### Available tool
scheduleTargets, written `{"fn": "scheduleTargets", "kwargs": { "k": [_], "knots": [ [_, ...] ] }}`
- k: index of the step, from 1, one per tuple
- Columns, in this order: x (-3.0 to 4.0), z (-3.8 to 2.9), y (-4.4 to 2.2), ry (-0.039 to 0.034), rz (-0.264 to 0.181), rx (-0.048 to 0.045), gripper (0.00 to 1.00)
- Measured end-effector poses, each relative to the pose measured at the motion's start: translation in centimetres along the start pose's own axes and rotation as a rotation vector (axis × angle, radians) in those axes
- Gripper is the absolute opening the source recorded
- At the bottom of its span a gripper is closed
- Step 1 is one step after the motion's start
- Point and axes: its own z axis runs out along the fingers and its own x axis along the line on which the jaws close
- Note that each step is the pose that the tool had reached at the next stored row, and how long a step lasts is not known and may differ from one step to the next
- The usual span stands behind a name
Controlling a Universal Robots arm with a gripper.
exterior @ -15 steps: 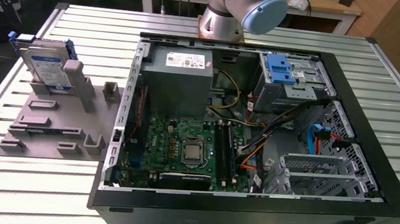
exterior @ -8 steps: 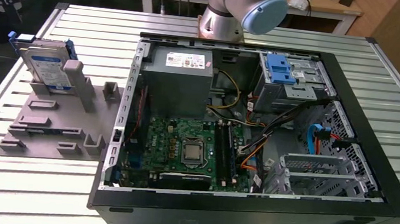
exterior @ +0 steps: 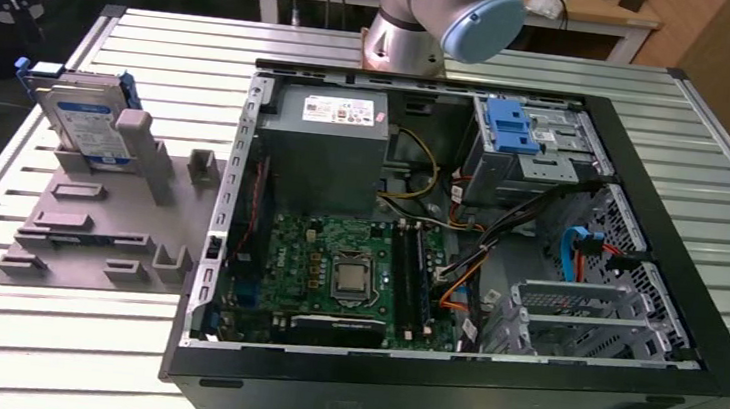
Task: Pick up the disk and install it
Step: 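Pick up the disk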
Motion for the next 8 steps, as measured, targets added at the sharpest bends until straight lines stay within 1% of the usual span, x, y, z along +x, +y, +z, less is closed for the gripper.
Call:
{"fn": "scheduleTargets", "kwargs": {
  "k": [4,8],
  "knots": [
    [0.0,0.19,-0.01,0.0022,-0.068,0.0009,0.11],
    [0.0,0.26,-0.01,0.0038,-0.126,0.0017,0.11]
  ]
}}
